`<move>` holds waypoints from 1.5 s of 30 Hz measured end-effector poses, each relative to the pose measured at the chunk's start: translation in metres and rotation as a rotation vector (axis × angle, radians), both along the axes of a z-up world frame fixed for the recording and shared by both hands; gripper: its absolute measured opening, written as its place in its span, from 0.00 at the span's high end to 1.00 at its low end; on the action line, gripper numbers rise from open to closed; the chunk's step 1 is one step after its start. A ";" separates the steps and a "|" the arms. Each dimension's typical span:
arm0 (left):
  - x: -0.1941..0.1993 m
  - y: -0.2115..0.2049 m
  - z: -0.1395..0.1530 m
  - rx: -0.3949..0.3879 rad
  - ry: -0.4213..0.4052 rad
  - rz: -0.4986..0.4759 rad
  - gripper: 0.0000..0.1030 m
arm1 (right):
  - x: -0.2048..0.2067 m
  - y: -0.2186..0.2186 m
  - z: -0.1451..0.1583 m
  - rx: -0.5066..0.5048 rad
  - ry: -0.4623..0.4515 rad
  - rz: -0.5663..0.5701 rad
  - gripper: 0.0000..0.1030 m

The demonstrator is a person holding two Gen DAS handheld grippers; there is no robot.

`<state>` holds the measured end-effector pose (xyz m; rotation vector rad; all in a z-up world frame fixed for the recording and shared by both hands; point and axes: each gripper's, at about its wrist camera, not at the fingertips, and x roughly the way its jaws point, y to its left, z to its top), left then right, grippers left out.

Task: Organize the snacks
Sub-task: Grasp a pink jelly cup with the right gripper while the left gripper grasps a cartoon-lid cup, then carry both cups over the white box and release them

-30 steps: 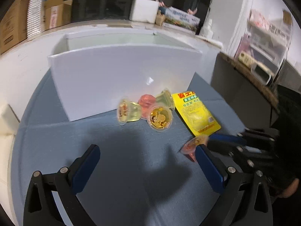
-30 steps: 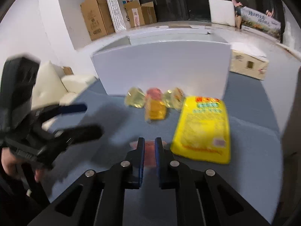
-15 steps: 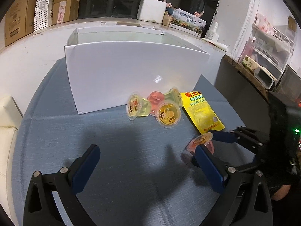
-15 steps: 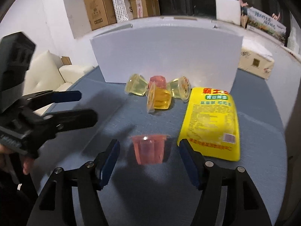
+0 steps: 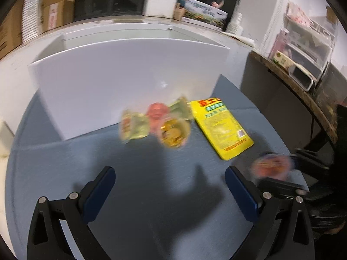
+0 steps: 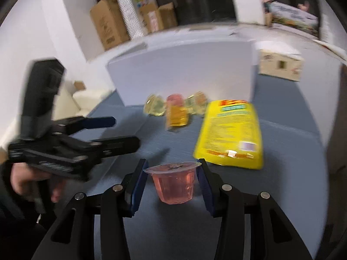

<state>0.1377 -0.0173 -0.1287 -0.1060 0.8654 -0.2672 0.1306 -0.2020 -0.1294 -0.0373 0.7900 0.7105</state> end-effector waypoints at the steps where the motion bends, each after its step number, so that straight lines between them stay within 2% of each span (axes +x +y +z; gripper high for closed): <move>1: 0.008 -0.008 0.000 0.003 -0.001 -0.004 0.00 | -0.006 -0.012 0.006 0.013 -0.011 -0.020 0.51; 6: 0.044 -0.025 -0.007 -0.009 0.035 0.056 0.00 | -0.020 -0.049 0.020 0.064 -0.040 -0.091 0.51; 9: 0.061 -0.026 -0.013 -0.031 0.058 0.100 0.09 | -0.023 -0.060 0.019 0.077 -0.040 -0.108 0.51; 10: 0.065 -0.027 -0.015 -0.024 0.066 0.111 0.25 | -0.023 -0.062 0.017 0.078 -0.034 -0.110 0.51; 13: 0.070 -0.027 -0.017 0.017 0.056 0.137 0.39 | -0.023 -0.060 0.013 0.083 -0.020 -0.113 0.51; 14: 0.069 -0.025 -0.016 0.010 0.053 0.135 0.51 | -0.025 -0.061 0.012 0.085 -0.017 -0.110 0.51; 16: 0.064 -0.017 -0.016 -0.028 0.052 0.115 0.51 | -0.026 -0.060 0.010 0.081 -0.017 -0.108 0.51; 19: 0.051 -0.012 -0.015 -0.020 0.031 0.090 0.51 | -0.027 -0.058 0.009 0.086 -0.015 -0.101 0.51; 21: 0.038 -0.009 -0.012 -0.047 0.015 0.067 0.51 | -0.027 -0.054 0.008 0.081 -0.014 -0.093 0.51; 28: -0.036 0.010 0.029 -0.087 -0.125 0.020 0.51 | -0.027 -0.043 0.009 0.086 -0.012 -0.071 0.51; 33: -0.055 0.038 0.055 -0.105 -0.188 0.058 0.51 | -0.024 -0.028 0.013 0.087 -0.018 -0.041 0.51; 39: -0.045 0.066 0.084 -0.122 -0.253 0.095 0.51 | -0.006 -0.002 0.032 0.083 -0.053 0.006 0.51; 41: -0.027 0.074 0.099 -0.122 -0.280 0.107 0.51 | 0.015 0.015 0.058 0.087 -0.112 0.023 0.51; 42: -0.018 0.077 0.104 -0.125 -0.287 0.112 0.51 | 0.015 0.015 0.058 0.087 -0.112 0.023 0.51; 45: 0.022 0.085 0.120 -0.115 -0.302 0.128 0.51 | 0.054 0.035 0.086 0.127 -0.143 0.042 0.51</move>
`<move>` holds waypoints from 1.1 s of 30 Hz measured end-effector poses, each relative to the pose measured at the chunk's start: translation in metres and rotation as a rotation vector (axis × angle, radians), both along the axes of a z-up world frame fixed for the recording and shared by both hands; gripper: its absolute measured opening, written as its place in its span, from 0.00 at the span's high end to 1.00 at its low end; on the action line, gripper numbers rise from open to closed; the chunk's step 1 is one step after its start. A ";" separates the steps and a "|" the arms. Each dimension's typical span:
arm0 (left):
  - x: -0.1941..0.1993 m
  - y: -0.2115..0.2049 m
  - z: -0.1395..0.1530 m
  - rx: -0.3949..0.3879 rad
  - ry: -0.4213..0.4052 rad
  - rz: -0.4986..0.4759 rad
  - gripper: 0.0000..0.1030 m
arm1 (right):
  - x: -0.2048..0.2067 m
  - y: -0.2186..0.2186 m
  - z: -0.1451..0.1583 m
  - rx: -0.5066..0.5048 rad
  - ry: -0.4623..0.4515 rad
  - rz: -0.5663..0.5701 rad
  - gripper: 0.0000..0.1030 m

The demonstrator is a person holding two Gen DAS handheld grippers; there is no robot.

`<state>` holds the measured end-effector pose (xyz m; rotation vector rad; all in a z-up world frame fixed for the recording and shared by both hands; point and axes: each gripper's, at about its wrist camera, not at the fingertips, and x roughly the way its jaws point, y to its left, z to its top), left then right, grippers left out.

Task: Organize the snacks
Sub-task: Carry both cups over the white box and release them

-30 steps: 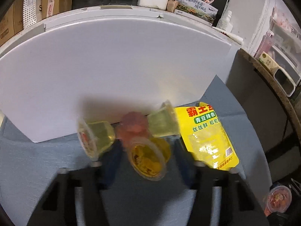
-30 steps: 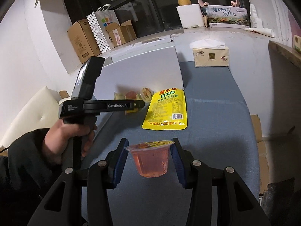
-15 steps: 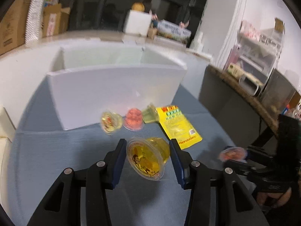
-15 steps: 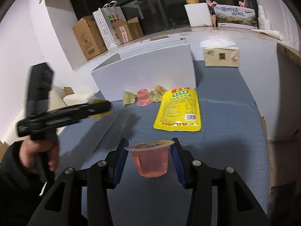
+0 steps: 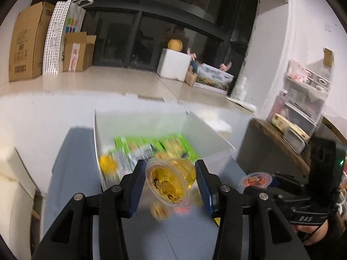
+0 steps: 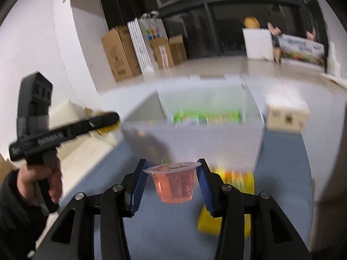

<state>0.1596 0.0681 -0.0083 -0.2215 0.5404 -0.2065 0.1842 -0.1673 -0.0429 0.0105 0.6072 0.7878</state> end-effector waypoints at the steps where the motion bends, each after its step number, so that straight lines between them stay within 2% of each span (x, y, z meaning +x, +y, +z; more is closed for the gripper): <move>1: 0.019 0.004 0.003 0.002 0.008 -0.001 0.51 | 0.010 0.005 0.006 0.002 -0.004 0.000 0.51; 5: 0.069 0.016 -0.005 0.016 0.082 0.022 0.51 | 0.073 0.030 0.027 -0.005 0.006 -0.019 0.51; 9: 0.093 0.017 -0.024 0.055 0.152 0.032 0.50 | 0.122 0.038 0.020 -0.015 0.053 -0.074 0.50; 10: 0.096 0.017 -0.028 0.078 0.161 0.054 0.38 | 0.129 0.037 0.017 -0.014 0.065 -0.089 0.47; 11: 0.096 0.017 -0.031 0.090 0.167 0.070 0.12 | 0.136 0.035 0.012 -0.015 0.086 -0.107 0.27; 12: 0.096 0.019 -0.032 0.092 0.171 0.086 0.02 | 0.142 0.034 0.008 -0.012 0.110 -0.119 0.06; 13: 0.094 0.021 -0.033 0.074 0.159 0.086 0.00 | 0.145 0.031 0.004 -0.005 0.136 -0.138 0.00; 16: 0.088 0.021 -0.030 0.081 0.156 0.100 0.00 | 0.140 0.014 -0.003 0.046 0.162 -0.163 0.00; 19: 0.083 0.018 -0.025 0.087 0.145 0.081 0.00 | 0.136 0.008 -0.003 0.035 0.163 -0.188 0.00; 24: 0.058 0.009 -0.012 0.097 0.112 0.057 0.00 | 0.116 -0.006 0.012 0.078 0.142 -0.201 0.00; 28: 0.014 -0.004 -0.008 0.136 0.062 0.023 0.00 | 0.078 -0.021 0.016 0.099 0.114 -0.185 0.00; 31: -0.028 -0.016 -0.022 0.149 0.063 0.007 0.00 | 0.041 -0.028 0.005 0.090 0.129 -0.173 0.00; 33: -0.049 -0.023 -0.038 0.157 0.084 0.011 0.00 | 0.015 -0.030 -0.010 0.047 0.131 -0.179 0.00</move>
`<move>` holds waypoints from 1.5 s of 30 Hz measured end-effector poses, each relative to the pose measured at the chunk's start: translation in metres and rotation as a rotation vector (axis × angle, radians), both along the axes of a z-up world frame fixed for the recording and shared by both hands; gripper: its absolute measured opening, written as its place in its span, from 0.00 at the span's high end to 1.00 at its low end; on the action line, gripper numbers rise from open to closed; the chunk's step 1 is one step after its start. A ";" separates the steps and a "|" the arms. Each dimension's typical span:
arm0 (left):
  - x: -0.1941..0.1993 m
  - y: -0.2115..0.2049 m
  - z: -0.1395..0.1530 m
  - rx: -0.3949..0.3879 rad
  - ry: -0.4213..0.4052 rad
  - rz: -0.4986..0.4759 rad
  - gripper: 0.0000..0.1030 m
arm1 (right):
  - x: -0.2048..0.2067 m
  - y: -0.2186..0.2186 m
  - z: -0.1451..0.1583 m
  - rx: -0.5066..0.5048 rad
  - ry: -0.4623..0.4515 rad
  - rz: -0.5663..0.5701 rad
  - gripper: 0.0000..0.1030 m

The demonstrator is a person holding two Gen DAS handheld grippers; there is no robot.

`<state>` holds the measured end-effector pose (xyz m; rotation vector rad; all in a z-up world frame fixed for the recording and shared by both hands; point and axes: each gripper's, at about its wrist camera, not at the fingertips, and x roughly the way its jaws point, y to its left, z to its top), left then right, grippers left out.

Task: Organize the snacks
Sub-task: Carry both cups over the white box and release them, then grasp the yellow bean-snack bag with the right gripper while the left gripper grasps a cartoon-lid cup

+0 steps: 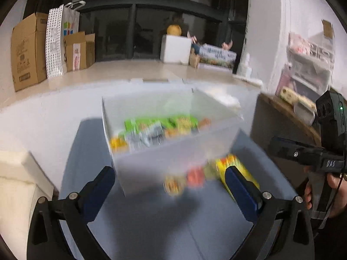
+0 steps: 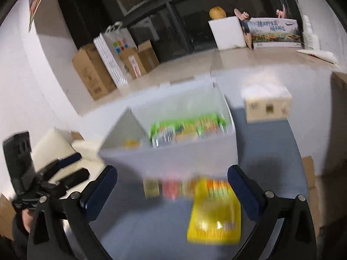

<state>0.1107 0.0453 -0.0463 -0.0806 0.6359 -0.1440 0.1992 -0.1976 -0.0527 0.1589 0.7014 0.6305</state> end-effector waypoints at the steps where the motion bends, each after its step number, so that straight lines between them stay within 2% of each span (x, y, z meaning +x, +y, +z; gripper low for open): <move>1: -0.009 -0.002 -0.009 -0.006 0.013 0.009 0.00 | -0.010 0.000 -0.009 -0.030 0.006 -0.004 0.00; 3: -0.021 -0.005 -0.026 -0.034 0.059 0.006 0.00 | -0.026 -0.001 -0.030 -0.111 0.018 -0.038 0.00; 4: -0.025 -0.006 -0.033 -0.043 0.076 0.012 0.00 | -0.029 0.001 -0.053 -0.174 0.052 -0.053 0.00; 5: -0.028 -0.007 -0.038 -0.048 0.087 0.015 0.00 | -0.029 0.001 -0.053 -0.174 0.052 -0.053 0.00; 7: -0.032 -0.009 -0.048 -0.045 0.109 0.010 0.00 | -0.024 0.004 -0.068 -0.235 0.083 -0.061 0.00; 10: -0.032 -0.011 -0.053 -0.044 0.122 0.012 0.00 | -0.010 0.013 -0.081 -0.295 0.098 -0.052 0.00; 12: -0.031 -0.012 -0.053 -0.046 0.120 0.014 0.00 | 0.016 0.024 -0.092 -0.351 0.121 -0.062 0.00; 18: -0.029 -0.008 -0.057 -0.062 0.132 0.022 0.00 | 0.058 0.034 -0.111 -0.404 0.201 -0.080 0.00; 19: -0.028 -0.007 -0.059 -0.067 0.136 0.023 0.00 | 0.061 0.036 -0.111 -0.410 0.187 -0.080 0.00; 20: -0.026 -0.006 -0.061 -0.069 0.142 0.024 0.00 | 0.063 0.037 -0.111 -0.415 0.190 -0.077 0.07; 21: -0.024 -0.006 -0.063 -0.067 0.148 0.030 0.00 | 0.060 0.035 -0.108 -0.439 0.162 -0.102 0.26; 23: -0.021 -0.006 -0.066 -0.069 0.156 0.036 0.00 | 0.059 0.032 -0.106 -0.428 0.165 -0.108 0.32; 24: -0.019 -0.006 -0.068 -0.071 0.161 0.035 0.00 | 0.058 0.028 -0.105 -0.398 0.175 -0.101 0.40; 26: -0.010 -0.008 -0.073 -0.069 0.174 0.034 0.00 | 0.053 0.019 -0.104 -0.360 0.177 -0.099 0.46; 27: -0.006 -0.009 -0.074 -0.065 0.182 0.037 0.00 | 0.050 0.014 -0.104 -0.333 0.183 -0.094 0.60; 29: 0.007 -0.013 -0.078 -0.063 0.196 0.026 0.00 | 0.040 0.006 -0.101 -0.308 0.168 -0.089 0.66; 34: 0.039 -0.024 -0.084 -0.060 0.234 0.021 0.00 | 0.022 -0.009 -0.099 -0.255 0.172 -0.053 0.71; 37: 0.050 -0.024 -0.086 -0.098 0.248 0.039 0.00 | 0.004 -0.020 -0.086 -0.207 0.129 -0.058 0.73; 41: 0.061 -0.026 -0.089 -0.063 0.249 0.063 0.00 | -0.016 -0.025 -0.068 -0.194 0.069 -0.048 0.76; 45: 0.072 -0.023 -0.093 -0.063 0.254 0.091 0.00 | -0.030 -0.034 -0.053 -0.157 0.027 -0.050 0.77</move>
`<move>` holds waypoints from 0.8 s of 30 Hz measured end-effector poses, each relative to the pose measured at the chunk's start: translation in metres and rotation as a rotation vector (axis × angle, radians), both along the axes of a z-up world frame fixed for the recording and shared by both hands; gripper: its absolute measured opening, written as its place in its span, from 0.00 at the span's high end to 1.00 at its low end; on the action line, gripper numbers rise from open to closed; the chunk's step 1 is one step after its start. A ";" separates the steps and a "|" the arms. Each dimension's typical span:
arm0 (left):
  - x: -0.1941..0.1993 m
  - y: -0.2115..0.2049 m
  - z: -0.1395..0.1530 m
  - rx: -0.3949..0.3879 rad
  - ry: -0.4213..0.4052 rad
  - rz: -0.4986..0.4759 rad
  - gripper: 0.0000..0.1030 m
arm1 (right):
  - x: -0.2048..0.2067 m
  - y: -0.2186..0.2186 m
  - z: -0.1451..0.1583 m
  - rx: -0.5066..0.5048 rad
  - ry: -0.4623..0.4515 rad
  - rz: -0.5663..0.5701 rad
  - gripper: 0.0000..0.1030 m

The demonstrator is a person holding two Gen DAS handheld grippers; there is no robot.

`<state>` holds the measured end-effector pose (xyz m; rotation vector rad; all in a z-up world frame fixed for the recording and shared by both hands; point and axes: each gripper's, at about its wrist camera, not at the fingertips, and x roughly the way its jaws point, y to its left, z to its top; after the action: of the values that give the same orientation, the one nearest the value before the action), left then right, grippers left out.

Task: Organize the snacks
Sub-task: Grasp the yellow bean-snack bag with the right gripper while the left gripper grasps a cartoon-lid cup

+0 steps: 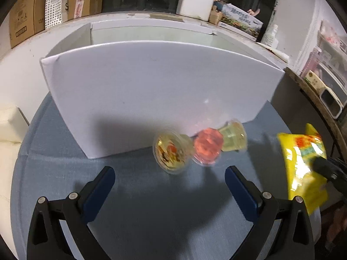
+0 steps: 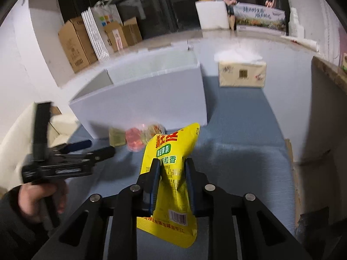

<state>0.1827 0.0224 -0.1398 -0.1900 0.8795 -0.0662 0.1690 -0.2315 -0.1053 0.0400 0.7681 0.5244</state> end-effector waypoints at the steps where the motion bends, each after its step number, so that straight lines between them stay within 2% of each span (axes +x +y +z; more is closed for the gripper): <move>1: 0.005 0.002 -0.002 0.001 0.004 0.014 0.00 | -0.003 0.000 0.003 0.002 -0.003 0.002 0.77; 5: 0.015 0.011 -0.008 -0.047 0.017 0.077 0.02 | -0.013 -0.004 0.007 0.023 -0.003 0.012 0.78; 10: 0.025 0.011 -0.011 -0.023 0.016 0.122 0.14 | -0.010 -0.002 -0.003 0.029 0.022 0.029 0.79; 11: 0.025 0.008 -0.010 -0.021 0.011 0.110 0.19 | -0.010 -0.001 -0.005 0.031 0.028 0.034 0.79; 12: 0.025 0.006 -0.009 -0.028 0.005 0.096 0.42 | -0.010 0.000 -0.006 0.034 0.033 0.038 0.80; 13: 0.026 0.002 -0.008 -0.038 0.002 0.073 0.52 | -0.010 0.001 -0.008 0.037 0.039 0.043 0.80; 18: 0.003 -0.003 -0.001 -0.042 -0.041 0.031 0.52 | -0.013 0.003 -0.006 0.052 0.040 0.058 0.81; 24: -0.045 0.000 0.029 -0.076 -0.144 -0.020 0.52 | -0.016 0.005 0.000 0.065 0.027 0.074 0.81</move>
<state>0.1380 0.0228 -0.1109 -0.2444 0.7363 -0.1304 0.1527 -0.2265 -0.1055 0.0790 0.7811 0.6197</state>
